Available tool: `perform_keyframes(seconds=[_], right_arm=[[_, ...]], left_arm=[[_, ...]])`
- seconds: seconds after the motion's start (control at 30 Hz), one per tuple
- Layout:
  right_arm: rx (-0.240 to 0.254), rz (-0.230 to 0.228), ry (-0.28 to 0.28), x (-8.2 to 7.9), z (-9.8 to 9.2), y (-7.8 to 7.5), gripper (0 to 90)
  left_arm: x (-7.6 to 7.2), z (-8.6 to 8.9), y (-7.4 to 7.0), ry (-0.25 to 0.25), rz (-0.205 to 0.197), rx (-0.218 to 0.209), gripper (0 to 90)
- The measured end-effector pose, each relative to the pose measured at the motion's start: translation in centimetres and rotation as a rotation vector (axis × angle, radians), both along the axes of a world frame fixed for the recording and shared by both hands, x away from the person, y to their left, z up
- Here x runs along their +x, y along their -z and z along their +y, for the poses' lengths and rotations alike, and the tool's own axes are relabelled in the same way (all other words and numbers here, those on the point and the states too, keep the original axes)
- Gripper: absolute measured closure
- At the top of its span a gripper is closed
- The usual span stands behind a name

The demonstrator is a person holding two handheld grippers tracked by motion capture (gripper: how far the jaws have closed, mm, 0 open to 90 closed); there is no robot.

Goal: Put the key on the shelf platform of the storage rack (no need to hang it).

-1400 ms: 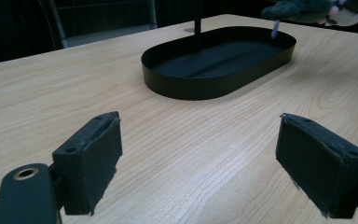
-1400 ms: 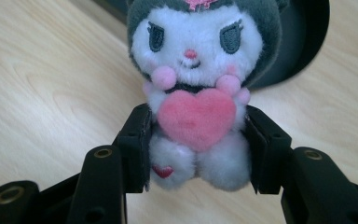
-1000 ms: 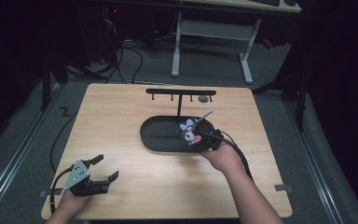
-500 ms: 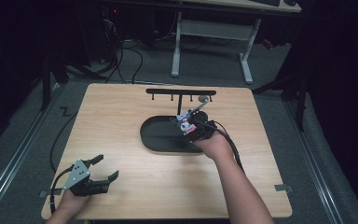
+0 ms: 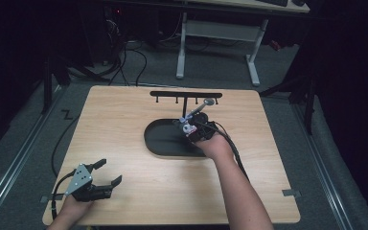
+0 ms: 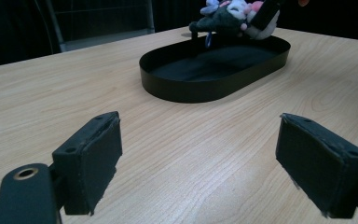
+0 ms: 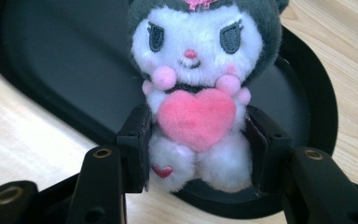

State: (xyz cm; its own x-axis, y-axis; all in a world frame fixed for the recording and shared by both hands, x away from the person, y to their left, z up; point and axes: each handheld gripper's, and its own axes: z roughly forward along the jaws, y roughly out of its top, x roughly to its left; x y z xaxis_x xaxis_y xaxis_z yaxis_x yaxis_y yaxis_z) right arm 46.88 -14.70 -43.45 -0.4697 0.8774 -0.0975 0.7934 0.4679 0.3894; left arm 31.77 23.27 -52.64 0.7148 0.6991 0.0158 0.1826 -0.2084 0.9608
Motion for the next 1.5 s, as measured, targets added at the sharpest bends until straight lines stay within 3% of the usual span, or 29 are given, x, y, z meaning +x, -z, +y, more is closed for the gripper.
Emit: perform_keyframes(seconds=[0.2, 0.4, 0.5, 0.63, 0.73, 0.83, 1.0, 1.07, 1.5], right_arm=[[-0.016, 0.03, 0.018, 0.4, -0.7, 1.4, 49.3], [-0.034, 0.084, 0.018, -0.5, -1.4, 2.9, 48.6], [-0.018, 0.105, 0.054, -0.7, -2.1, 3.3, 47.9], [0.004, 0.101, 0.06, -0.7, -2.0, 3.6, 46.2], [0.006, 0.098, 0.056, -0.4, -1.8, 3.8, 44.1], [0.012, 0.117, 0.034, -0.4, -1.5, 4.0, 36.0], [0.033, 0.064, 0.035, -0.7, -1.4, 2.7, 26.0], [0.014, 0.044, 0.032, -0.9, -1.5, 2.3, 23.7], [-0.005, -0.003, 0.0, -2.2, -2.0, 1.7, 25.7]], left_arm=[[0.0, 0.0, 0.0, 0.0, -0.003, -0.001, 15.3], [0.0, -0.1, 0.0, 0.003, -0.004, 0.01, 15.3], [0.0, -0.1, 0.0, 0.003, -0.005, 0.01, 15.4], [0.0, -0.2, 0.0, 0.002, -0.004, 0.009, 15.3], [0.0, -0.2, 0.0, 0.002, -0.002, 0.012, 15.3], [0.0, -0.2, 0.0, 0.004, 0.0, 0.01, 15.3], [0.1, -0.2, 0.0, 0.006, 0.001, 0.016, 15.3], [0.1, -0.3, 0.0, 0.006, 0.001, 0.016, 15.3], [0.1, -0.3, 0.0, -0.001, 0.003, 0.017, 15.3]])
